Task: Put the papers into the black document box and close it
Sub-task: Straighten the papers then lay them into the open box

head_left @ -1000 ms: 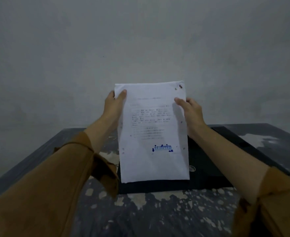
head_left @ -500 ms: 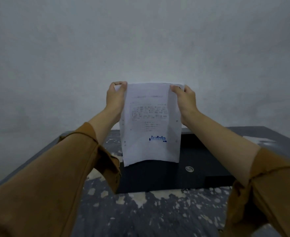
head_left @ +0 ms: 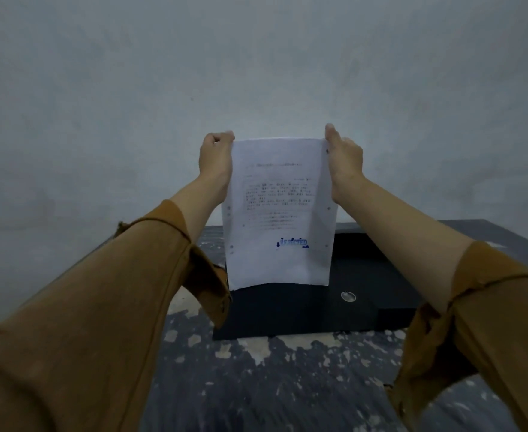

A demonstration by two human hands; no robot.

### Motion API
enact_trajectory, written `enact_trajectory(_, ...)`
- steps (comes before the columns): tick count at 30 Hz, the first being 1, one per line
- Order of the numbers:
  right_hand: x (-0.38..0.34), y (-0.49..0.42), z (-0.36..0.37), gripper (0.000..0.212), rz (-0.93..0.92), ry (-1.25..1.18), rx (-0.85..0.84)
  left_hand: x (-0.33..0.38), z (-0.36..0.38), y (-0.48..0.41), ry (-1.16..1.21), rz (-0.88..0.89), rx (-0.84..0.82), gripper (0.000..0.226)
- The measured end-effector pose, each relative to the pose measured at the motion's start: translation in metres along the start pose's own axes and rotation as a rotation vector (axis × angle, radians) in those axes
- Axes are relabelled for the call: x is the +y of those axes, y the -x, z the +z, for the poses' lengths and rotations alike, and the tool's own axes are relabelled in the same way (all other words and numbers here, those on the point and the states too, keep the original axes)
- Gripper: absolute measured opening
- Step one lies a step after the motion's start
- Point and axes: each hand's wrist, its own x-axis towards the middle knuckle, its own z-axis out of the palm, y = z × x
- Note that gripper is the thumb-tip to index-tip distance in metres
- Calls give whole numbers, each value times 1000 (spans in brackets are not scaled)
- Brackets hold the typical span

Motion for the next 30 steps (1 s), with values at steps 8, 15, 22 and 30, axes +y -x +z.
enact_trajectory(8,68,20,-19,53,-9,166,-183,-62,-18,26,-62,-45,-116,58)
enact_trajectory(15,159,46,-47,49,98,230,-286,-153,-26,70,-101,-296,-164,45)
enact_trajectory(22,154,40,-55,39,122,263,-328,-150,-27,59,-184,-200,-175,48)
enact_trajectory(30,176,46,-57,34,276,636,-311,-170,-26,72,-474,-339,-292,44)
